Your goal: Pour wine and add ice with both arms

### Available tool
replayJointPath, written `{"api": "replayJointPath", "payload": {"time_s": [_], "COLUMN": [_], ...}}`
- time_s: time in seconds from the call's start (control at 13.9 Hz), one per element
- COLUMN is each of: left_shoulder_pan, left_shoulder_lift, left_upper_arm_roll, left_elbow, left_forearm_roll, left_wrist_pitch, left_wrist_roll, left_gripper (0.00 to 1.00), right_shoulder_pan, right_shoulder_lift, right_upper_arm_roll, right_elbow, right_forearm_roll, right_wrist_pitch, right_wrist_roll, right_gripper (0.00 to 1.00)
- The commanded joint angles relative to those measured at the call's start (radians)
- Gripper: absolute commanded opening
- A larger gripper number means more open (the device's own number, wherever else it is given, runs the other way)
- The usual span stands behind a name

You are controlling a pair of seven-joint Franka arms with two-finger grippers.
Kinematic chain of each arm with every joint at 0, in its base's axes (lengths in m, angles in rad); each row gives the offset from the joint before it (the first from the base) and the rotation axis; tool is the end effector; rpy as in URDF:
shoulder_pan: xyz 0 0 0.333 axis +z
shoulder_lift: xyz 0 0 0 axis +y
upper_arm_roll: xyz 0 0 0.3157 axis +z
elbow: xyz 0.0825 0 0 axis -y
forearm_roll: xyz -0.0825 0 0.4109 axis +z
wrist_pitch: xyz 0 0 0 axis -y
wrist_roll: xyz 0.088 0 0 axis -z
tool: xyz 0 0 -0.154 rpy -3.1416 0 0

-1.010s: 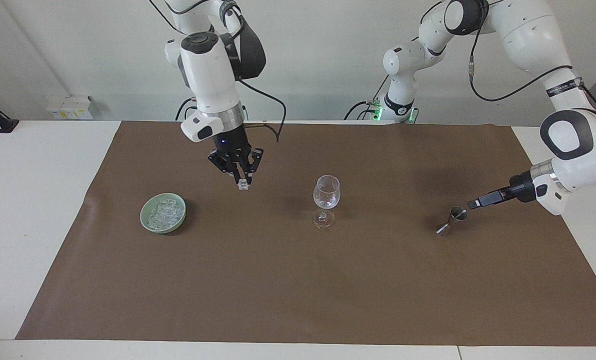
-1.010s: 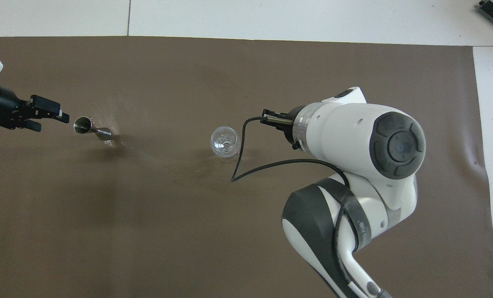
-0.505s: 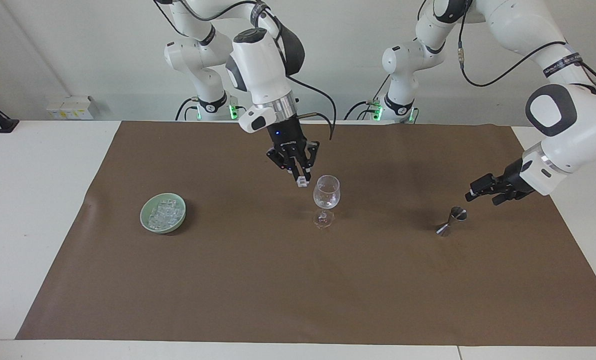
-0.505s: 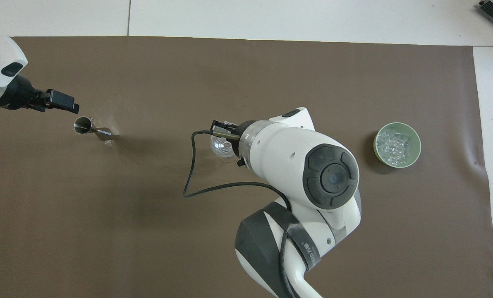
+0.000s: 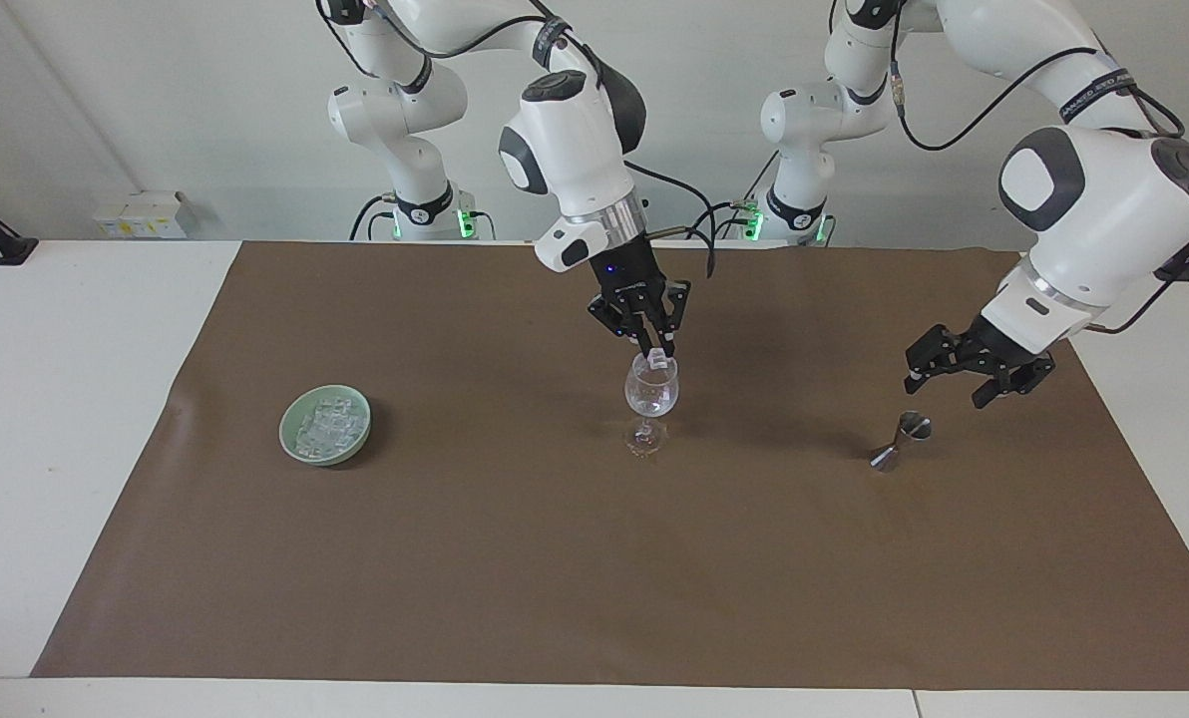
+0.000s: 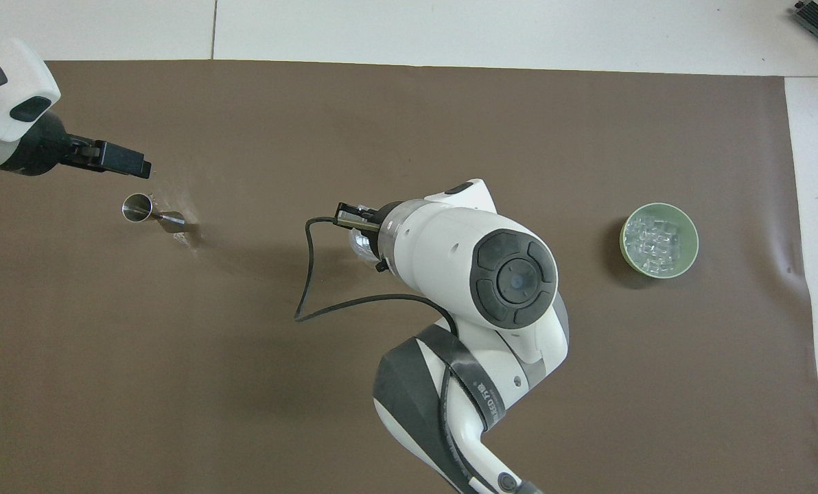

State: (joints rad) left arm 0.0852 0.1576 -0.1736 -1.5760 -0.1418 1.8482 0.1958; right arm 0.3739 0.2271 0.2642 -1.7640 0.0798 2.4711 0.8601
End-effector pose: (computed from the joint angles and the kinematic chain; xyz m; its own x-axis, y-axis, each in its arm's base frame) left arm 0.6512 -0.0692 0.5069 0.9615 -0.2346 0.1431 -0.2544 -0.9567 0.1412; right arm 0.5744 0.4151 0.4391 0.9230 -0.3277 0.2016 -0.2151 -0.8740 -0.4358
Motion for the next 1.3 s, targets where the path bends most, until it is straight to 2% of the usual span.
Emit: {"api": "replayJointPath", "payload": {"time_s": [0.0, 0.14, 0.22, 0.43, 0.58, 0.72, 0.94, 1.08, 1.23], "left_shoulder_pan": [-0.033, -0.068, -0.083, -0.201, -0.211, -0.202, -0.196, -0.188, -0.176], "left_shoulder_lift": [-0.026, -0.027, -0.030, -0.065, -0.098, -0.118, -0.139, -0.197, -0.219], "left_upper_arm_roll": [0.025, 0.083, 0.106, 0.236, 0.266, 0.266, 0.266, 0.267, 0.267], "left_elbow": [-0.030, -0.027, -0.024, -0.018, -0.019, -0.024, -0.036, -0.155, -0.197], "left_forearm_roll": [0.005, 0.007, 0.014, 0.076, 0.077, 0.077, 0.079, 0.076, 0.076], "left_wrist_pitch": [0.013, 0.002, 0.000, -0.021, -0.082, -0.113, -0.158, -0.135, -0.149], "left_wrist_roll": [-0.003, 0.008, 0.019, 0.071, 0.079, 0.080, 0.080, 0.065, 0.057], "left_gripper": [1.00, 1.00, 1.00, 1.00, 1.00, 1.00, 1.00, 1.00, 1.00], "right_shoulder_pan": [0.002, 0.000, 0.000, 0.000, 0.000, -0.001, -0.033, -0.114, -0.162], "right_shoulder_lift": [0.014, 0.015, 0.015, 0.015, 0.015, 0.015, 0.014, 0.002, -0.009], "right_upper_arm_roll": [0.000, 0.000, 0.000, 0.000, 0.000, 0.000, -0.013, -0.013, -0.017], "right_elbow": [0.020, 0.018, 0.015, 0.015, 0.017, 0.018, 0.023, 0.023, 0.023], "right_forearm_roll": [-0.002, 0.000, 0.000, 0.000, 0.000, -0.002, -0.049, -0.124, -0.158], "right_wrist_pitch": [0.008, 0.006, 0.005, 0.000, 0.002, 0.003, 0.002, -0.023, -0.072], "right_wrist_roll": [0.005, 0.004, 0.004, 0.005, 0.005, 0.004, -0.009, -0.030, -0.061], "right_gripper": [0.03, 0.23, 0.29, 0.32, 0.73, 1.00, 1.00, 1.00, 1.00]}}
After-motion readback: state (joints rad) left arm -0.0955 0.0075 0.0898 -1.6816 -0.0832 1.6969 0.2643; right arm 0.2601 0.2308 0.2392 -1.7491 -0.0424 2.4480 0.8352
